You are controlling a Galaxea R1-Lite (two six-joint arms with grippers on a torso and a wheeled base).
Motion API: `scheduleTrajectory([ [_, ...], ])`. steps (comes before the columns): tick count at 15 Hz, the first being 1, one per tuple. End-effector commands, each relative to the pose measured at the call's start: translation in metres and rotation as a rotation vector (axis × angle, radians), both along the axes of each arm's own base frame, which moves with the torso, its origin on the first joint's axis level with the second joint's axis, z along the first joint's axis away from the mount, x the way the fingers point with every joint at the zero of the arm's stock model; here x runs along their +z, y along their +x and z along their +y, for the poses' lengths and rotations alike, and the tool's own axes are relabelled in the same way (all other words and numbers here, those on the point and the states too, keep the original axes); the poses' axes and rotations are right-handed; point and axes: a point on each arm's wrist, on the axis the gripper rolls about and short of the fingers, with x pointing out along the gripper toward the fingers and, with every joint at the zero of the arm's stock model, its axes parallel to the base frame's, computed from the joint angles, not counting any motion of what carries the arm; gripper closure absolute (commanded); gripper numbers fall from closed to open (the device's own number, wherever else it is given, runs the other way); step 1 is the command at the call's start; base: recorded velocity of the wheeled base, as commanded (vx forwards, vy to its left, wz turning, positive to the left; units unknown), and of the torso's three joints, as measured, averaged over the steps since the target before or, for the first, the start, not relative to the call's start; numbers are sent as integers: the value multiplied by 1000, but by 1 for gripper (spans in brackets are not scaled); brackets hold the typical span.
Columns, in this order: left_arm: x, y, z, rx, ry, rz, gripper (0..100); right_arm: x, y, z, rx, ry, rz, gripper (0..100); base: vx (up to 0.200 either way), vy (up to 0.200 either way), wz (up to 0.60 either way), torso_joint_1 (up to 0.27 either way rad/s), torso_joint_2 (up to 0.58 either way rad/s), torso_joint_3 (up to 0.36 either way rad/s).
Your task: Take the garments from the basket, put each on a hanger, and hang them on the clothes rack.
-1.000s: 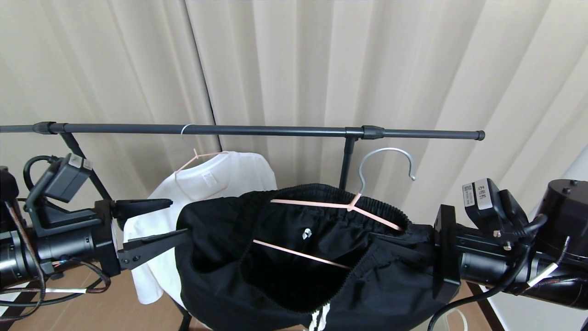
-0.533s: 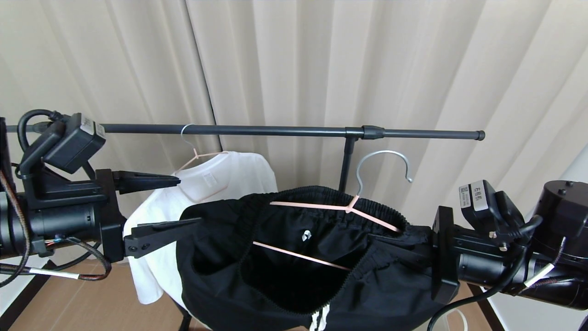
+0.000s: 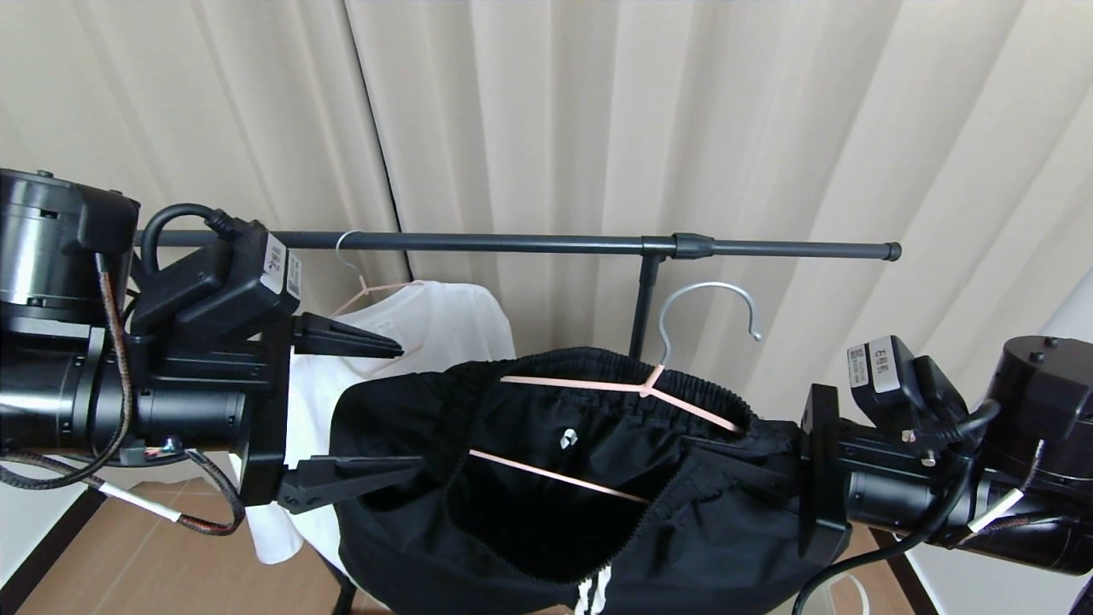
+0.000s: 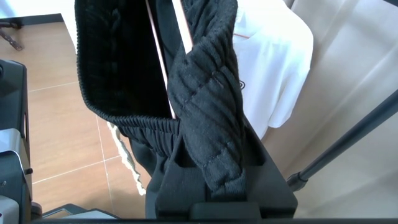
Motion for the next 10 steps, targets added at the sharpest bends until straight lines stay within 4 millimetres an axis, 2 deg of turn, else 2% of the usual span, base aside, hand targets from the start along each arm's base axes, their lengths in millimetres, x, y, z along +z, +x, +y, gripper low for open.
scheduleTrajectory([
  [1, -6, 9, -8, -34, 30, 4, 0, -3, 1, 1, 2, -5, 9, 100, 0, 0, 0, 0, 0, 0],
  [10, -3, 24, -40, -39, 96, -32, 0, -1, -2, 1, 11, 0, 2, 100, 0, 0, 0, 0, 0, 0],
])
